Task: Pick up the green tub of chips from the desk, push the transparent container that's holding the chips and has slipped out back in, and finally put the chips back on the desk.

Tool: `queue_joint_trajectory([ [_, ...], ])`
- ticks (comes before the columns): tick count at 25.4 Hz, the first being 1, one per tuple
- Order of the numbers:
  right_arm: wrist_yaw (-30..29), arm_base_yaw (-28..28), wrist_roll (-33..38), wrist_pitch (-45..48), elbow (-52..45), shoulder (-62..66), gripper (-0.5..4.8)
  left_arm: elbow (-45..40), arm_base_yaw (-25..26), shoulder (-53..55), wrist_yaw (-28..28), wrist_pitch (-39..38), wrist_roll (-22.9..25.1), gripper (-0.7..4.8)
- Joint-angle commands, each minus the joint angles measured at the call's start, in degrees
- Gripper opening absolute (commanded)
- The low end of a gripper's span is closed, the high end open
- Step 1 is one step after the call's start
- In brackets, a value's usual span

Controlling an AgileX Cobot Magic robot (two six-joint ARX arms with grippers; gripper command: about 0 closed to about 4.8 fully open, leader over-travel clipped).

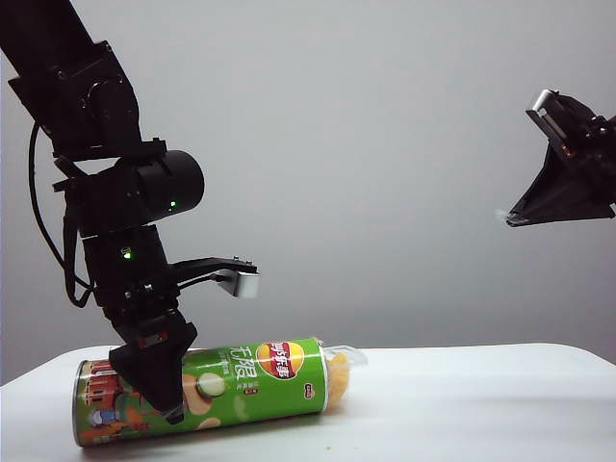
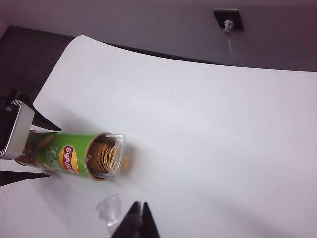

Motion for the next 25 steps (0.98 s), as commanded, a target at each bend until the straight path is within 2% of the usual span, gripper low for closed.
queue_joint_trajectory([
  [1, 0.0, 0.0, -0.9, 0.8, 0.2, -0.2, -0.01, 0.2, -0.1, -0.1, 0.5, 0.0, 0.8, 4.02],
  [3, 0.1, 0.0, -0.9, 0.8, 0.2, -0.2, -0.01, 0.2, -0.1, -0.1, 0.6, 0.1, 0.9, 3.26],
  [6, 0.2, 0.0, -0.9, 0.8, 0.2, -0.2, -0.01, 0.3, -0.1, -0.1, 2.1, 0.3, 1.0, 2.72],
  [9, 0.3, 0.0, -0.9, 0.8, 0.2, -0.2, -0.01, 0.5, -0.2, -0.2, 2.4, 0.7, 1.0, 2.72],
  [14, 4.3, 0.0, -0.8, 0.7, 0.2, -0.2, -0.01, 0.7, -0.4, -0.9, 2.3, 0.7, 1.0, 2.72],
  [18, 6.3, 0.1, 1.6, 0.8, 0.2, 0.1, -0.01, 2.6, -1.2, -3.0, 2.3, -2.1, 1.0, 2.72],
  [22, 14.5, 1.8, 6.9, 0.1, 0.3, 0.5, -0.01, 7.8, -2.7, -3.3, 2.3, -7.6, 0.8, 2.73],
  [25, 20.8, 5.1, 7.3, -1.5, 0.4, 0.5, -0.01, 11.4, -4.8, -3.3, 0.6, -10.4, 1.1, 2.73],
])
